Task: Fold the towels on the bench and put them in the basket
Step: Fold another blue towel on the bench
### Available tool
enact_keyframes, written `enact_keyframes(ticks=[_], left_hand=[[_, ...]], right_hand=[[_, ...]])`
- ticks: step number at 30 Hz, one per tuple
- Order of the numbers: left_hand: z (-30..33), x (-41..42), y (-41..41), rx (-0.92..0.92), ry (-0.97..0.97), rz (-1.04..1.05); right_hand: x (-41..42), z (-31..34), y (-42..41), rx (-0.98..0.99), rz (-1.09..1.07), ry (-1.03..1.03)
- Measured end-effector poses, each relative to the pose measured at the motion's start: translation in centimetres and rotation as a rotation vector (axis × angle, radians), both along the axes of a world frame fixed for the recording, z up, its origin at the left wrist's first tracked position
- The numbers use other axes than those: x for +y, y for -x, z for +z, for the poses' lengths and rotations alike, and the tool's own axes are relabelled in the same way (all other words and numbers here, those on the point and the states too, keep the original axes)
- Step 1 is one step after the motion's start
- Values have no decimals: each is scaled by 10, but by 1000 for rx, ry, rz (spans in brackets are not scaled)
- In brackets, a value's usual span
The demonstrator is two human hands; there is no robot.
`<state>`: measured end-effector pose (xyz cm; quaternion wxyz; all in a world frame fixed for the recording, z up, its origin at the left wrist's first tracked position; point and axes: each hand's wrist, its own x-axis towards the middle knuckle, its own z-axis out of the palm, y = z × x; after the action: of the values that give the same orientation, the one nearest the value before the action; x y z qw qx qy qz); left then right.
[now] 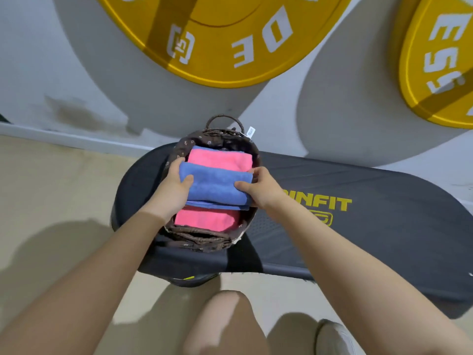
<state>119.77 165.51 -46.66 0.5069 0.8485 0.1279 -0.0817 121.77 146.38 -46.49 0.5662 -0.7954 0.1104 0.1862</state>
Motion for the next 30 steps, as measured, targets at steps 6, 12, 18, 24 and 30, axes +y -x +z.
enact_keyframes(ticks=[6,12,18,24,30], left_hand=[[-13,-5,12,-16,-546,-128],[-25,3,0,-140,-921,-601],[-33,-4,-17,-202,-1060,-723],[-45,-4,-34,-70,-994,-752],[-52,-9,-42,-8,-950,-717]], right_hand=[[22,-6,-3,-144,192,470],[30,-32,14,-620,246,1179],[14,-24,8,-506,716,1211],[17,-36,-5,-307,799,1220],[26,-40,-11,-285,788,1276]])
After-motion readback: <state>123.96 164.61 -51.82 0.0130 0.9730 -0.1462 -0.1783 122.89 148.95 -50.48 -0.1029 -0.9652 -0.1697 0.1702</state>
